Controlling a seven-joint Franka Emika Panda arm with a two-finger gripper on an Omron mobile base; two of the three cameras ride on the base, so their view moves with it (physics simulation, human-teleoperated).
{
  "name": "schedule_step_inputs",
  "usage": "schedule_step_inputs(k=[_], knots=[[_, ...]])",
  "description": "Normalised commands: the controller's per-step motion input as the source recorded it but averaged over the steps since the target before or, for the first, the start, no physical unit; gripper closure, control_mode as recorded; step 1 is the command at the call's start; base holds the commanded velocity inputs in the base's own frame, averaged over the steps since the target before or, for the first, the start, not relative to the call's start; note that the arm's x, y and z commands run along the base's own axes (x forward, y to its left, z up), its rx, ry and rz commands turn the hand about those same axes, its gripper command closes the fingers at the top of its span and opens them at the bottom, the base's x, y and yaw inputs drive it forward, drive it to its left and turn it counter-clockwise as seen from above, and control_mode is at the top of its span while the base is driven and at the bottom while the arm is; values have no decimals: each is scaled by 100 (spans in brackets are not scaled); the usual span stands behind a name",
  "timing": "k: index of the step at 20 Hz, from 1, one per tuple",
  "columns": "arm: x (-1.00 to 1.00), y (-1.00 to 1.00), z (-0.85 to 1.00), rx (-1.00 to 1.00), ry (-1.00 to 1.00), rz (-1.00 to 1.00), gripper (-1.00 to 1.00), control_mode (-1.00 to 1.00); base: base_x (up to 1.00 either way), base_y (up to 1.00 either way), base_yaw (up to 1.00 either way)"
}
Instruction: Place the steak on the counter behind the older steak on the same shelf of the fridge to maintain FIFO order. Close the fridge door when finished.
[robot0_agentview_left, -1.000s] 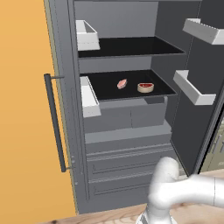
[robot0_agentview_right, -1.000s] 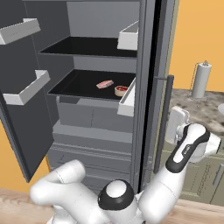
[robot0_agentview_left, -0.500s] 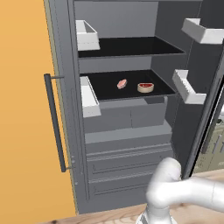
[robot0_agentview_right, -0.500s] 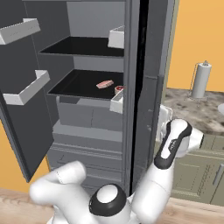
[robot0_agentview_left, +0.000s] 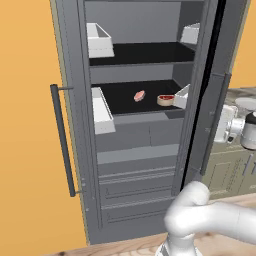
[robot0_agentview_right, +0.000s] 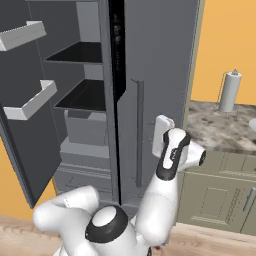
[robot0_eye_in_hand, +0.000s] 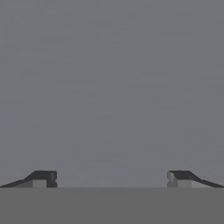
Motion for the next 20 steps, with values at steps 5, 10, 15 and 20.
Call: schedule_step_inputs(k=[5,10,15,20], knots=[[43,51,0,0,3,-15,-100,-100,0,0,0],[55,19,0,0,4,-19,-100,-100,0,0,0],[51,4,5,0,4,-21,-100,-100,0,0,0],[42,8,1,0,5,-19,-100,-100,0,0,0]])
